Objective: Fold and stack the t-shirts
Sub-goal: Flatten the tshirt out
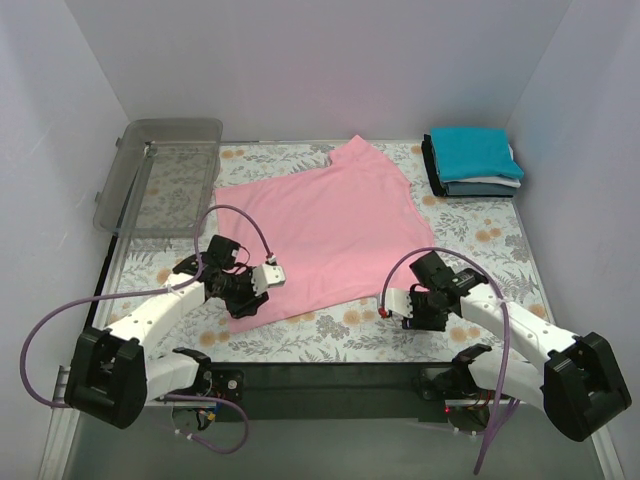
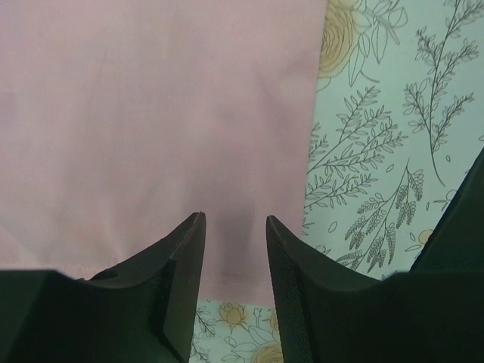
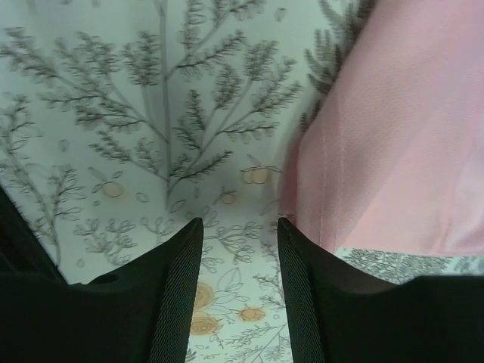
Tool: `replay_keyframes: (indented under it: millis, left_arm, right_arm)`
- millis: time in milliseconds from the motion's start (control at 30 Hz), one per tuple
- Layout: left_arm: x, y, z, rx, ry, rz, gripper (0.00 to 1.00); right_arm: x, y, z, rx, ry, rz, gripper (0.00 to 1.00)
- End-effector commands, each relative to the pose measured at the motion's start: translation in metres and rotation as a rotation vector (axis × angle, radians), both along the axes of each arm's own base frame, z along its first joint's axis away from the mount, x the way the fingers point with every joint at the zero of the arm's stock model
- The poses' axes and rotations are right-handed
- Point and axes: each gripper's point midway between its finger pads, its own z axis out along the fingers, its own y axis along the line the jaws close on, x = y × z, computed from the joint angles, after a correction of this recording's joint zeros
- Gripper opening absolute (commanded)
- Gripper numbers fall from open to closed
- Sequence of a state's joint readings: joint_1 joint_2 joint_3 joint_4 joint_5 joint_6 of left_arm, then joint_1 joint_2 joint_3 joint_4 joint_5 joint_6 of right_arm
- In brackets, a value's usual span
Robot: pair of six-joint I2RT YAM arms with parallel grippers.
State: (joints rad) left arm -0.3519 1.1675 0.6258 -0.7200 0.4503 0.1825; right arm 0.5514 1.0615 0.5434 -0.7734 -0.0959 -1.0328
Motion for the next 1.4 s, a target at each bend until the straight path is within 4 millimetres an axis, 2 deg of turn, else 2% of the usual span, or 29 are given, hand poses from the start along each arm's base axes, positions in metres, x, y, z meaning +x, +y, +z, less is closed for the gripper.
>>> replay_keyframes:
  millis: [0,133,267,400,433,467,500,533,567,600,633,667,767,833,867,1000,1033,1100,1133,1200,1267,1300,1367]
  left_arm:
    - [0.001,0.009,0.002,0.028,-0.078,0.016,0.37]
    - [-0.009,0.022,-0.008,0.069,-0.100,0.018,0.37]
    - [-0.005,0.023,-0.010,0.074,-0.107,0.057,0.37]
    - [-0.001,0.021,-0.011,0.070,-0.092,0.084,0.37]
    - [0.000,0.021,-0.011,0.069,-0.088,0.084,0.37]
    - [0.001,0.021,-0.011,0.070,-0.091,0.087,0.37]
    - [0.002,0.022,-0.011,0.076,-0.096,0.089,0.37]
    - [0.002,0.022,-0.012,0.078,-0.099,0.087,0.36]
    - [0.003,0.022,-0.011,0.077,-0.103,0.089,0.36]
    - [0.003,0.022,-0.010,0.077,-0.106,0.085,0.36]
    - [0.002,0.023,-0.010,0.080,-0.104,0.082,0.36]
    - [0.002,0.024,-0.010,0.083,-0.103,0.080,0.35]
    - [0.004,0.031,-0.015,0.113,-0.096,0.109,0.34]
    - [0.007,0.034,-0.017,0.115,-0.070,0.124,0.33]
    - [0.009,0.035,-0.019,0.118,-0.060,0.133,0.33]
    - [0.018,0.036,-0.026,0.116,-0.003,0.169,0.32]
    - [0.019,0.036,-0.027,0.114,0.008,0.182,0.31]
    - [0.025,0.036,-0.025,0.100,0.023,0.202,0.31]
    - [0.026,0.035,-0.025,0.095,0.027,0.203,0.31]
    - [0.031,0.035,-0.024,0.089,0.037,0.220,0.31]
    - [0.033,0.033,-0.020,0.076,0.040,0.220,0.31]
    - [0.042,0.027,-0.002,0.043,0.017,0.218,0.32]
    - [0.051,0.005,0.029,-0.085,-0.018,0.187,0.34]
  right_arm:
    - [0.044,0.000,0.011,-0.014,-0.209,-0.078,0.51]
    - [0.059,-0.001,0.016,-0.019,-0.303,-0.083,0.49]
    - [0.073,0.000,0.016,-0.040,-0.335,-0.111,0.49]
    - [0.103,0.013,0.023,-0.010,-0.411,-0.156,0.48]
    - [0.108,0.015,0.019,-0.019,-0.405,-0.166,0.48]
    - [0.118,0.021,0.026,0.002,-0.429,-0.185,0.47]
    - [0.123,0.024,0.028,0.006,-0.433,-0.189,0.43]
    - [0.129,0.028,0.028,0.006,-0.431,-0.192,0.34]
    - [0.134,0.030,0.030,0.011,-0.435,-0.194,0.23]
    - [0.136,0.033,0.029,0.017,-0.427,-0.190,0.06]
    - [0.139,0.035,0.033,0.025,-0.431,-0.189,0.01]
    - [0.144,0.043,0.043,0.054,-0.427,-0.176,0.01]
    - [0.142,0.051,0.057,0.077,-0.369,-0.147,0.03]
    - [0.136,0.054,0.052,0.076,-0.304,-0.106,0.22]
    - [0.138,0.052,0.051,0.073,-0.292,-0.102,0.24]
    - [0.158,0.051,0.032,0.033,-0.238,-0.122,0.04]
    - [0.164,0.053,0.030,0.035,-0.226,-0.149,0.02]
    - [0.173,0.056,0.015,0.047,-0.170,-0.187,0.01]
    - [0.188,0.062,0.023,0.072,-0.188,-0.222,0.01]
    - [0.199,0.064,0.017,0.079,-0.159,-0.266,0.01]
    - [0.208,0.066,0.026,0.096,-0.141,-0.299,0.01]
    - [0.206,0.069,0.027,0.115,-0.111,-0.296,0.17]
    - [0.201,0.063,0.037,0.126,-0.069,-0.316,0.32]
